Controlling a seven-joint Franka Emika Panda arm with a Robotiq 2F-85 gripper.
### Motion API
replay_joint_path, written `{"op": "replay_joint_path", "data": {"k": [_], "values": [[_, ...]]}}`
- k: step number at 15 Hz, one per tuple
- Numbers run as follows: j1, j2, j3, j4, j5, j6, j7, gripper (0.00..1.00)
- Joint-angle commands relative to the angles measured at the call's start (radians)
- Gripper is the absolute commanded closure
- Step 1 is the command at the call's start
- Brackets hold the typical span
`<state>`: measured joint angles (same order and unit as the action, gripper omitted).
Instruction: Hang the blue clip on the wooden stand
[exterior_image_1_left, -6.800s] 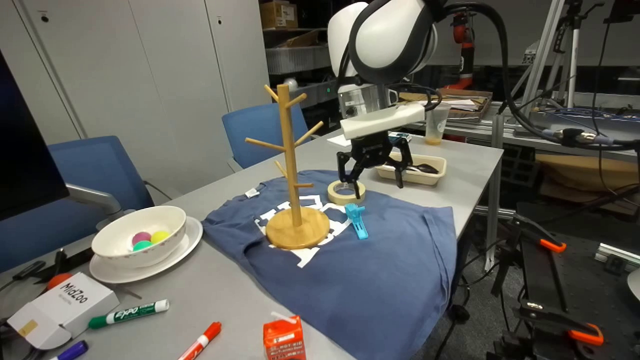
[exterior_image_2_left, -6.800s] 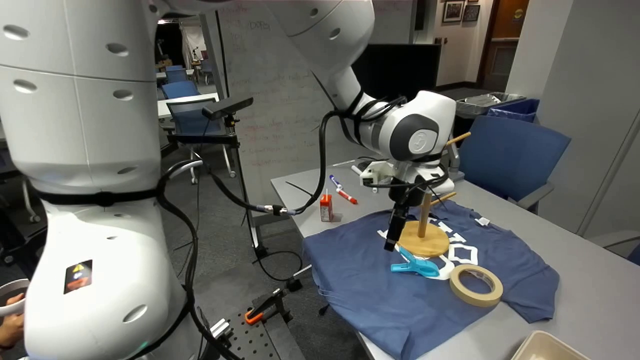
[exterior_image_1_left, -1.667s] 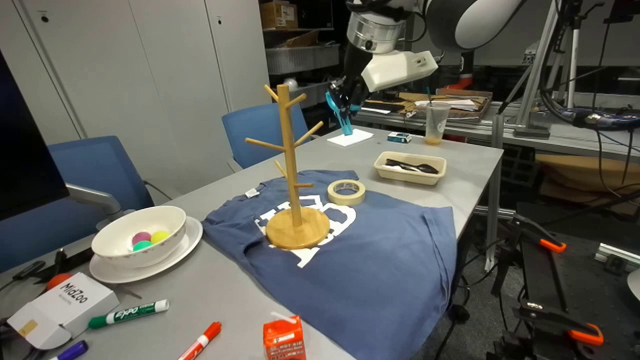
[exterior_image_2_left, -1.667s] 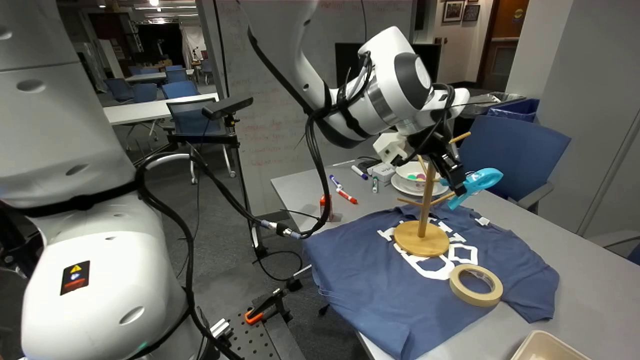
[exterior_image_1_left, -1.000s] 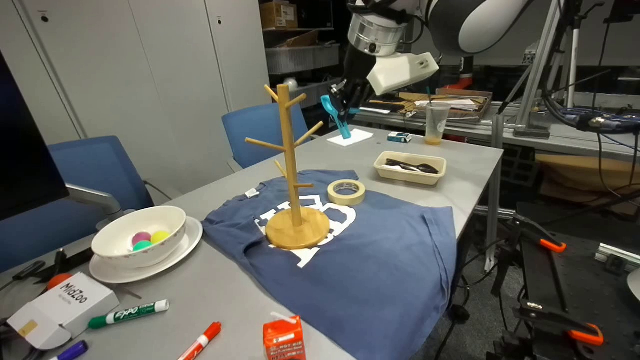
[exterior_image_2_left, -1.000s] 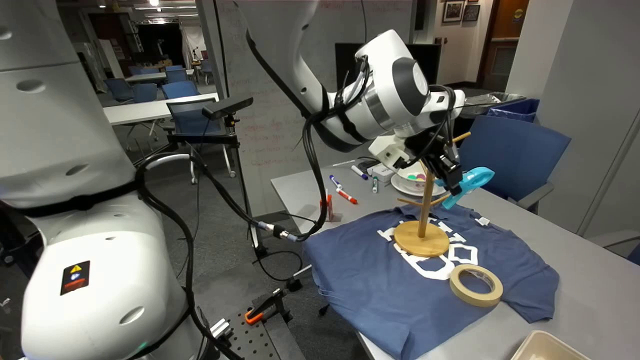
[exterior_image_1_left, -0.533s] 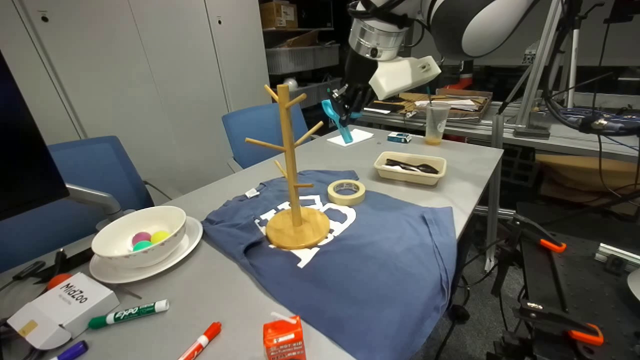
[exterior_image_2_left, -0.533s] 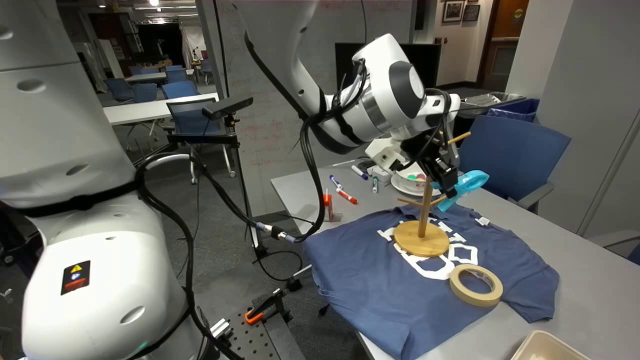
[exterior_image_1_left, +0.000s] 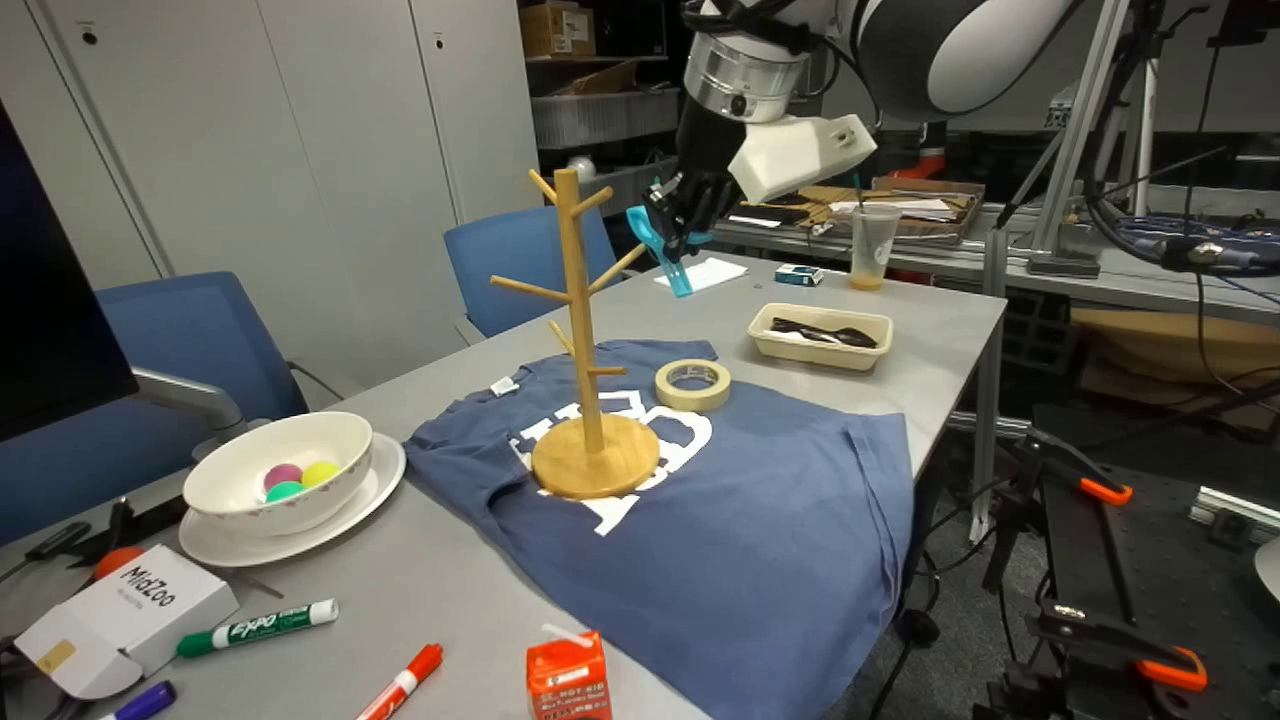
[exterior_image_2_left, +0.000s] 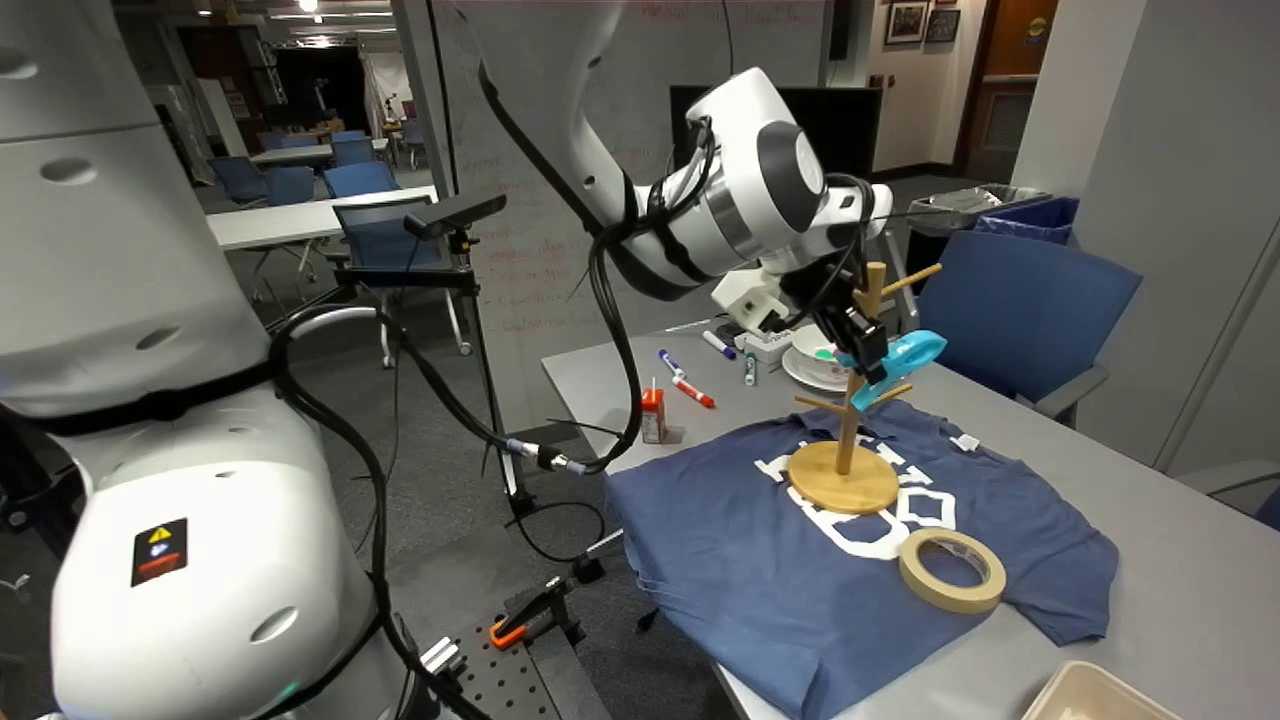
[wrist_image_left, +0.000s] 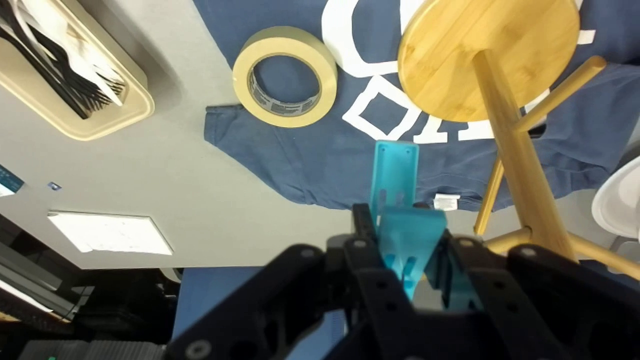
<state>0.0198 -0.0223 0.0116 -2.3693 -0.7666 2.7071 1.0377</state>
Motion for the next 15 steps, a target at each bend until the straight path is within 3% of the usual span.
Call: {"op": "replay_joint_path", "data": {"k": [1,15], "values": [[0.008,-0.001,0.009,-0.002,0.032,-0.003,-0.026,0.94],[0.007,0.032,0.009,-0.011,0.034,0.002,-0.027,0.94]]}}
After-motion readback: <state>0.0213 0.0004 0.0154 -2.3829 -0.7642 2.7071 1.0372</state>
